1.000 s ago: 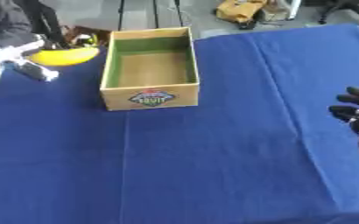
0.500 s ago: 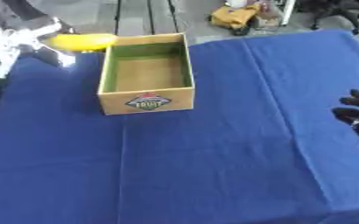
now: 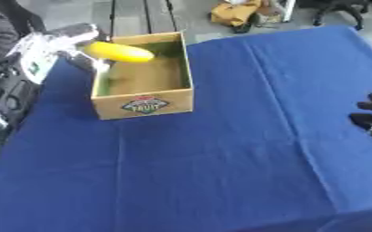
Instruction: Pick up objects on the table and place them in the box.
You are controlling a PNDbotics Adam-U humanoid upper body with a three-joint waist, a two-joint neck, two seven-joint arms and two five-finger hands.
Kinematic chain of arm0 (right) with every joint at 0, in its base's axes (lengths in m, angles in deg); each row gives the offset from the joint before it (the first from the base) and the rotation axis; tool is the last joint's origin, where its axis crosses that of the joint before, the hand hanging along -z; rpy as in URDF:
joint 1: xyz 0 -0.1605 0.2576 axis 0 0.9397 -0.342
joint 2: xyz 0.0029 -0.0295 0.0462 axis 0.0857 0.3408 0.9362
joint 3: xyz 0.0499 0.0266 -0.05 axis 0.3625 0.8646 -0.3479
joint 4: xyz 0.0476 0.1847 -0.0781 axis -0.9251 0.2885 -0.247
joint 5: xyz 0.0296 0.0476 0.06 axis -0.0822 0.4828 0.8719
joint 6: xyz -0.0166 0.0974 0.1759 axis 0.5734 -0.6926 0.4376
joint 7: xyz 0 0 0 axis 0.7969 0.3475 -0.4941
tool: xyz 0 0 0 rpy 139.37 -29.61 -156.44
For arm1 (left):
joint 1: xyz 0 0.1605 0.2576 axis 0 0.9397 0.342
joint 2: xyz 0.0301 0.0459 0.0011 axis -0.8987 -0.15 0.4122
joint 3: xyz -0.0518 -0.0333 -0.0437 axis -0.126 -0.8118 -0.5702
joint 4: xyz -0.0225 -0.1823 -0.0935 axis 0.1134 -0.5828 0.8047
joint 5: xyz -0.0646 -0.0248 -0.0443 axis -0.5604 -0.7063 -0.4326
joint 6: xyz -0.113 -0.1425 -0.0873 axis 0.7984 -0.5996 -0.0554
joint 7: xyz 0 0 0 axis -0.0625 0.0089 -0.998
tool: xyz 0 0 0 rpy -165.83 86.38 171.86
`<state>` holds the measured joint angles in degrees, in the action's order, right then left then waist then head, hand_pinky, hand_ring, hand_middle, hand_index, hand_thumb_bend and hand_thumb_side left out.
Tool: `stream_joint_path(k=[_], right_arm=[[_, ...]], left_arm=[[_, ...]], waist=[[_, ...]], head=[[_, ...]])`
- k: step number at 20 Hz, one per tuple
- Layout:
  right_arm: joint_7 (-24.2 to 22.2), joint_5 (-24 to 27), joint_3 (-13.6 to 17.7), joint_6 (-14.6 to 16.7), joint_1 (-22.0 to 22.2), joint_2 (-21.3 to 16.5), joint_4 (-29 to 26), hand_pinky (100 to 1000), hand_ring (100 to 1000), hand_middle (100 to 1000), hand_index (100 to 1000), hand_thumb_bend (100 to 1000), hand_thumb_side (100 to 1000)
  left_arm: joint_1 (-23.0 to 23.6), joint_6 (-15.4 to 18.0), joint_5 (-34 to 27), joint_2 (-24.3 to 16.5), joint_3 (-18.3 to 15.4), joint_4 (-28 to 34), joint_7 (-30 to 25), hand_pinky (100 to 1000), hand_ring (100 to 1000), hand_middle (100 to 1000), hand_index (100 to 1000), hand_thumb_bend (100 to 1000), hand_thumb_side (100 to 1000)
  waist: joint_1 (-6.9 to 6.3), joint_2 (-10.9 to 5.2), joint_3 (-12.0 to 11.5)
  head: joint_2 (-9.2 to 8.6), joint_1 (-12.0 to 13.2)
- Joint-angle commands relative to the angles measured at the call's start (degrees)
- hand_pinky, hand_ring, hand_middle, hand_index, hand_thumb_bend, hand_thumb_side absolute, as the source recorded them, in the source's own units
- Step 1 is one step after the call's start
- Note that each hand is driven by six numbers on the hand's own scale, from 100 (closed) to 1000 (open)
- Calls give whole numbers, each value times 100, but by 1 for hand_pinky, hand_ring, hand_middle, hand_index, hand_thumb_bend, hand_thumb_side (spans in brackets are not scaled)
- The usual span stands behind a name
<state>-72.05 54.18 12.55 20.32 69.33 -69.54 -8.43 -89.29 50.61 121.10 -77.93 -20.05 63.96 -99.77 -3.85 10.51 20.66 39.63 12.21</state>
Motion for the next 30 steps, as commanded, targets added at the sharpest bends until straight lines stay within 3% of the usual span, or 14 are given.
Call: stream_joint_path(k=[1,6,12,16,18,20,21,22,23,26,29,30], right_arm=[[-28,29,8,9,-106,-68,-83,816,676,679,788,100,1000],[-30,24,11,6,-114,-64,-85,816,676,679,788,100,1000],[-31,20,15,4,-114,-57,-88,816,676,679,788,100,1000],[-33,18,18,3,-111,-52,-87,815,675,679,788,100,1000],[-27,19,25,5,-101,-51,-84,815,675,679,788,100,1000],[-26,22,26,6,-95,-49,-83,815,675,679,788,100,1000],[-26,23,28,7,-92,-49,-82,815,675,679,788,100,1000],[-25,23,30,8,-89,-51,-80,815,675,679,788,100,1000],[-22,23,34,8,-83,-54,-77,815,675,679,788,100,1000],[-13,25,44,12,-63,-58,-71,814,675,679,787,100,999],[1,24,64,18,-37,-59,-68,814,675,679,787,100,999],[9,22,75,21,-25,-63,-66,814,675,679,787,100,999]], left_arm=[[-154,43,109,18,43,113,41,762,621,470,675,236,169],[-51,56,250,121,60,37,-1,761,627,483,689,260,182],[117,46,440,176,72,-235,-434,789,715,588,769,419,295],[169,132,464,177,75,-301,-885,822,790,720,827,618,416],[173,160,394,157,28,-236,-930,831,819,773,846,846,562],[184,180,251,128,-35,-99,-698,840,835,796,856,1000,648],[190,197,176,107,-48,-33,-535,853,848,811,863,1000,751],[195,222,108,79,-51,31,-362,860,850,814,864,1000,738],[194,254,52,42,-46,109,-172,897,860,825,867,1000,812],[202,344,-74,-92,-58,505,612,895,861,826,850,1000,911],[279,309,-517,-213,-117,955,1565,870,840,799,800,998,872],[331,261,-799,-283,-130,1150,1874,848,822,778,775,901,866]], waist=[[23,-60,37],[4,-19,86],[-3,-7,66],[11,-22,39],[23,-34,25],[35,-44,4],[41,-51,-9],[46,-60,-24],[52,-72,-43],[65,-104,-118],[71,-125,-199],[72,-132,-237]], head=[[-79,45],[-90,48],[-92,32],[-94,13],[-93,5],[-97,-1],[-95,-7],[-92,-11],[-87,-18],[-67,-45],[-45,-89],[-36,-112]])
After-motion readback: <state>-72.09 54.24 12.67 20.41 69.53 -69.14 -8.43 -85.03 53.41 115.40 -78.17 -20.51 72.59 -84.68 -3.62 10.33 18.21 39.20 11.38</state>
